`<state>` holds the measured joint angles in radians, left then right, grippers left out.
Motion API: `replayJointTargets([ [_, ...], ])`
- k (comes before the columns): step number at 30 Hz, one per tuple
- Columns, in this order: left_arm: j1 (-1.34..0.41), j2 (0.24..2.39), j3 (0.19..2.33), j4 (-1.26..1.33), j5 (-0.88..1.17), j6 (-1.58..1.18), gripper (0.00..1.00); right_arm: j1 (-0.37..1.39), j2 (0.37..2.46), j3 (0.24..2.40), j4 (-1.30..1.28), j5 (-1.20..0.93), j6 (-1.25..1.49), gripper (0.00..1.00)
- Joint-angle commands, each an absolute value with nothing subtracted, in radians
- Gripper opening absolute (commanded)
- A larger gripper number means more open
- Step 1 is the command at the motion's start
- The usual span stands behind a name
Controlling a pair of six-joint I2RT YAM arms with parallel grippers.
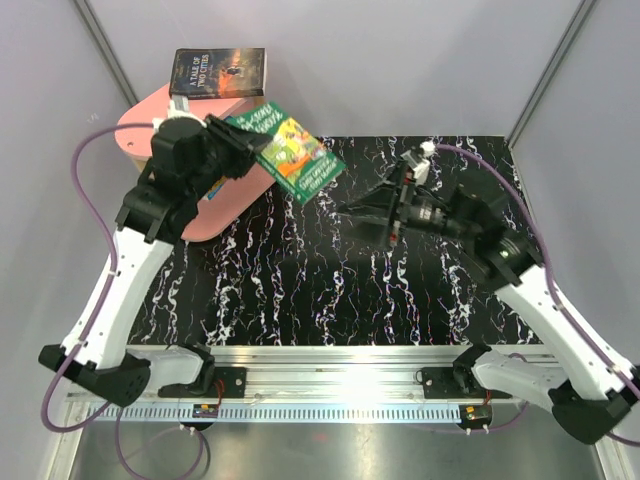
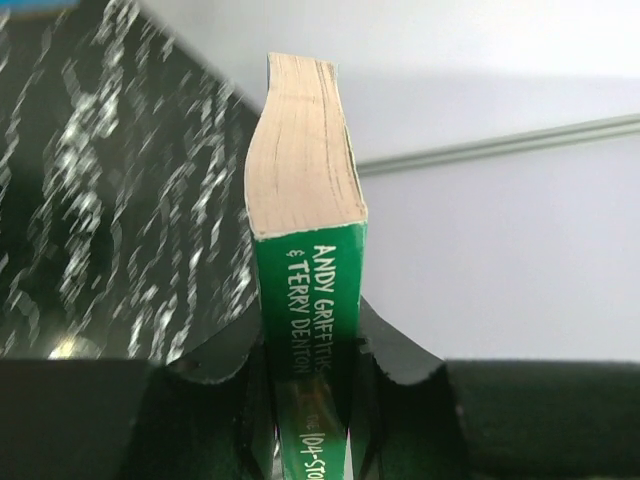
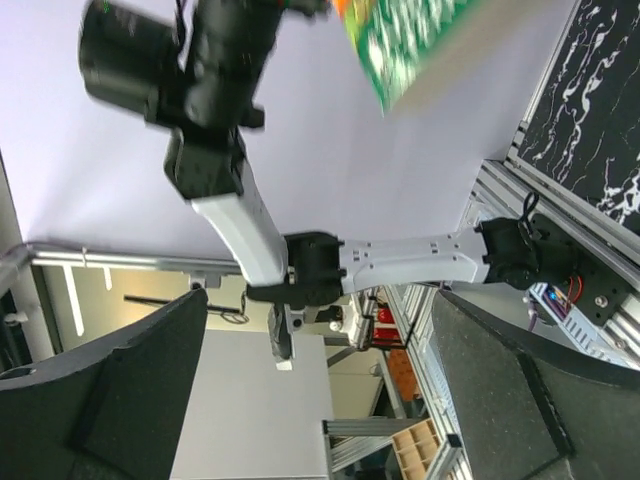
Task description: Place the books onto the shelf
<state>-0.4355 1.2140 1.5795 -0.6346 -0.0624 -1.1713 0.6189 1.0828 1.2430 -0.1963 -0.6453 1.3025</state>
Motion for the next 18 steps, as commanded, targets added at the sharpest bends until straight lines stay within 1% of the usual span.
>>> replayJointTargets([
  [1, -0.394, 1.27, 1.776, -0.433, -0.084, -1.125, 0.0, 0.621, 0.978, 1.269, -0.366, -0.628, 1.22, 1.0],
  [4, -0.348, 1.356, 1.874, -0.359, -0.112, -1.115, 0.0, 0.62, 0.887, 1.204, -0.422, -0.603, 1.224, 1.0],
  [5, -0.338, 1.392, 1.916, -0.323, -0.127, -1.112, 0.0, 0.62, 0.862, 1.154, -0.425, -0.598, 1.245, 1.0],
  [8, -0.313, 1.469, 1.959, -0.14, -0.184, -1.111, 0.0, 0.62, 0.761, 1.067, -0.419, -0.58, 1.301, 1.0],
  [10, -0.295, 1.526, 2.008, -0.033, -0.199, -1.117, 0.0, 0.617, 0.715, 1.055, -0.44, -0.568, 1.304, 1.0],
  [11, -0.288, 1.596, 2.038, -0.009, -0.204, -1.118, 0.0, 0.612, 0.712, 1.074, -0.455, -0.568, 1.283, 1.0],
  [12, -0.285, 1.633, 2.128, -0.003, -0.216, -1.118, 0.0, 0.6, 0.724, 1.092, -0.498, -0.577, 1.264, 1.0],
  [13, -0.278, 1.667, 2.164, -0.003, -0.228, -1.118, 0.0, 0.592, 0.738, 1.115, -0.524, -0.586, 1.24, 1.0],
  [14, -0.279, 1.719, 2.196, 0.0, -0.271, -1.117, 0.0, 0.581, 0.756, 1.174, -0.557, -0.597, 1.186, 1.0],
  [16, -0.276, 1.756, 2.244, 0.066, -0.326, -1.091, 0.0, 0.561, 0.819, 1.235, -0.639, -0.629, 1.129, 1.0],
  [18, -0.275, 1.807, 2.285, 0.051, -0.415, -1.071, 0.0, 0.552, 0.874, 1.305, -0.704, -0.646, 1.057, 1.0],
])
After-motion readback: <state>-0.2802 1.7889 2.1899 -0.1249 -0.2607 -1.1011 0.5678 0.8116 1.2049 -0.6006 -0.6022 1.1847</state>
